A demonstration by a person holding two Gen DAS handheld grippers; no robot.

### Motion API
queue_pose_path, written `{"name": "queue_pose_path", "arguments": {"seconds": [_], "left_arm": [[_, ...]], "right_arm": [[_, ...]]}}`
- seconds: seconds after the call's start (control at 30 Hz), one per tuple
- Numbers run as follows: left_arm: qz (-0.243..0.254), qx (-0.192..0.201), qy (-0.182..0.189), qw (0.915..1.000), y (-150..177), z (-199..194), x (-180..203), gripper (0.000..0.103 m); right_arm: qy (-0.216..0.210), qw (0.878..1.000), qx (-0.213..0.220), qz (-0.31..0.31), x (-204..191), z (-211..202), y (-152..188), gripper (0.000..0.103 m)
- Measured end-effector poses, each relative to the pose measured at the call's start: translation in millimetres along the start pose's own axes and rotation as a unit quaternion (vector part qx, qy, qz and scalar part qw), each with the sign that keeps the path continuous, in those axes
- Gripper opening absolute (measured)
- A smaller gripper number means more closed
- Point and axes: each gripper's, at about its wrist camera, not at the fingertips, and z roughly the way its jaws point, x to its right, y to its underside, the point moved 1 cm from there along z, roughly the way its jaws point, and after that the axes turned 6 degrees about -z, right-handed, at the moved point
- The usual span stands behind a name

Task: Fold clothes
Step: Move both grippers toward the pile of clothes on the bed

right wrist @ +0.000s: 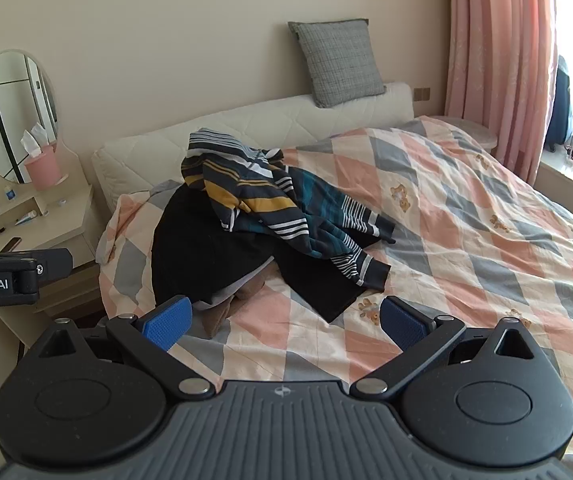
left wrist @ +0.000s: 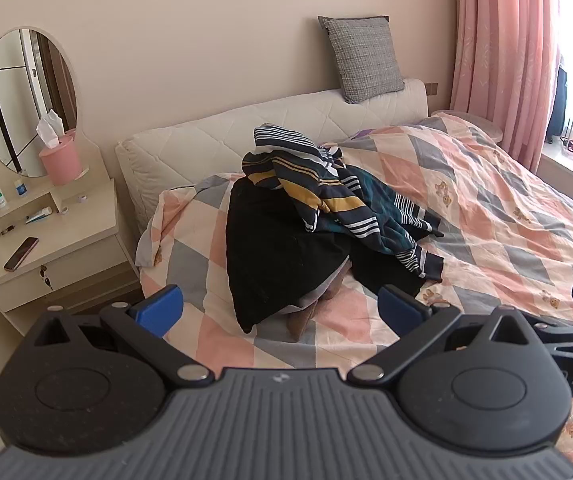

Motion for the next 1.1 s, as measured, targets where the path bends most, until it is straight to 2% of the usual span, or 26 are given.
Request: {"name": "queue_pose_path", "arguments": {"seconds": [0.3, 0.63, 0.93, 1.1], "left_arm": [[-0.004, -0.014, 0.008, 0.9999, 1.4, 1.4, -2.0, 0.103], [-0.003, -0.048, 0.023, 0.9986, 5.6, 16.4, -8.0, 0.102], [0.024, -0.058, 0.035, 0.9974, -9.4, 60.4, -12.6, 0.102], [0.043, -0.062, 0.049, 0.9959, -28.3, 97.3, -19.1, 0.102]], "right_arm": [[0.001, 1.0, 0.003, 0.0, -0.4, -0.3, -0.5, 0.103], [0.003, 1.0, -0.006, 0.011, 1.8, 10.6, 2.5, 0.103], [0.027, 0.999, -0.02, 0.03, -2.1, 47.9, -7.6, 0.103], [0.036, 0.997, -0.035, 0.064, -2.0, 80.1, -20.1, 0.103]]}}
